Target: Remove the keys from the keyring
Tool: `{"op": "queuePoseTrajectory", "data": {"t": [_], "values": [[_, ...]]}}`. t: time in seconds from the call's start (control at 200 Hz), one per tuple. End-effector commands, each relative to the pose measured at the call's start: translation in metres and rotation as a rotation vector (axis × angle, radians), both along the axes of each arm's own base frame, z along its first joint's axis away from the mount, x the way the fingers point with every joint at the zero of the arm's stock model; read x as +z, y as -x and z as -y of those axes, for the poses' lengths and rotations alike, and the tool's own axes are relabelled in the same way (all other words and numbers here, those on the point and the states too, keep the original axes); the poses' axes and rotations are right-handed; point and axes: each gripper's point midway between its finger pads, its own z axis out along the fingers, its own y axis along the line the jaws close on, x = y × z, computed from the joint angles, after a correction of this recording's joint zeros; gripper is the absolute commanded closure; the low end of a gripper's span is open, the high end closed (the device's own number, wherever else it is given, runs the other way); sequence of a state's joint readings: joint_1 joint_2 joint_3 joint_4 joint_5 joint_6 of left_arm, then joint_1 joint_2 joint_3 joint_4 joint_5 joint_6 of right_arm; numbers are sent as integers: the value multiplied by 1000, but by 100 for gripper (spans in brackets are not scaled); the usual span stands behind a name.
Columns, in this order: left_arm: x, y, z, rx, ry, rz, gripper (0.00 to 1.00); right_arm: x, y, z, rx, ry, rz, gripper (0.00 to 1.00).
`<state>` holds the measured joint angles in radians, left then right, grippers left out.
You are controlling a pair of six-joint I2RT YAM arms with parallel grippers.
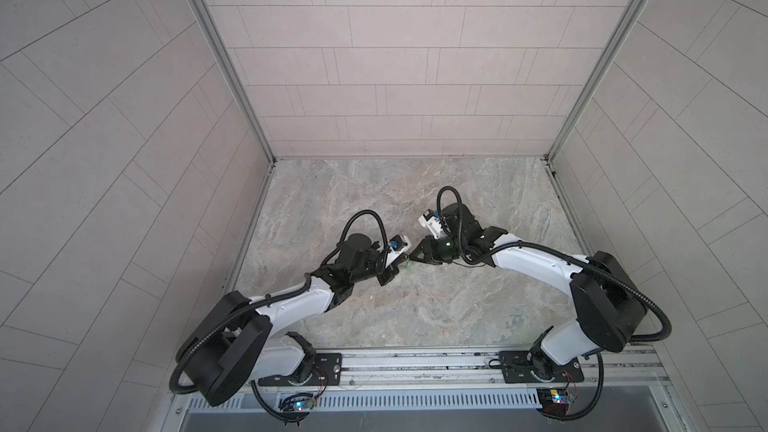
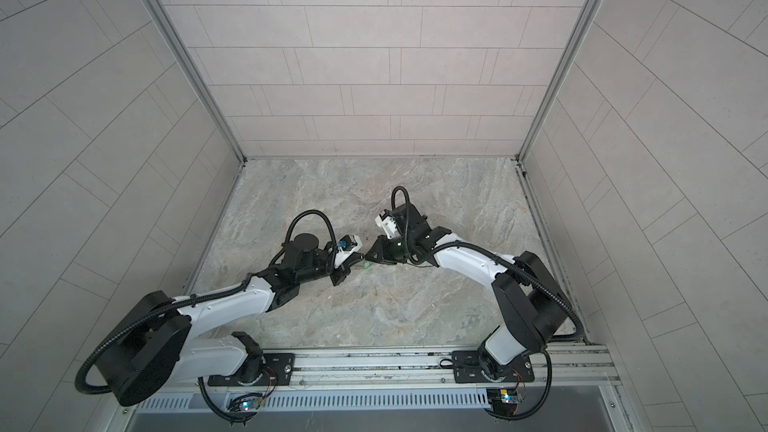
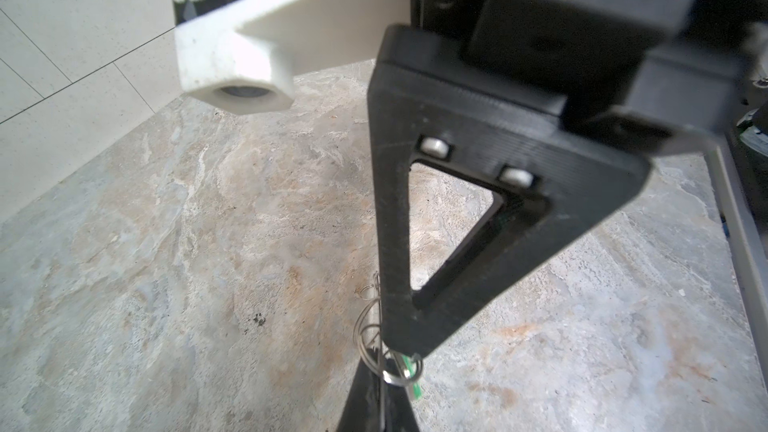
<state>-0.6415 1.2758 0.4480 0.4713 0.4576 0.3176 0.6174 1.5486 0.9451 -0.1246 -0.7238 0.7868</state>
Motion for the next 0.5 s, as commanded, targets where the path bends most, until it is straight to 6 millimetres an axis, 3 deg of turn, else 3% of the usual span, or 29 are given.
{"op": "queuePoseTrajectory", "data": {"t": [0.0, 0.265, 0.495], "values": [[8, 2, 7, -31, 29, 20, 100, 5, -3, -11, 7, -23, -6, 84], [10, 3, 7, -35, 32, 25, 100, 1, -3, -8, 8, 11, -12, 92], [12, 3, 5, -24, 33, 24, 100, 14, -7, 0, 11, 71, 72, 96]]}}
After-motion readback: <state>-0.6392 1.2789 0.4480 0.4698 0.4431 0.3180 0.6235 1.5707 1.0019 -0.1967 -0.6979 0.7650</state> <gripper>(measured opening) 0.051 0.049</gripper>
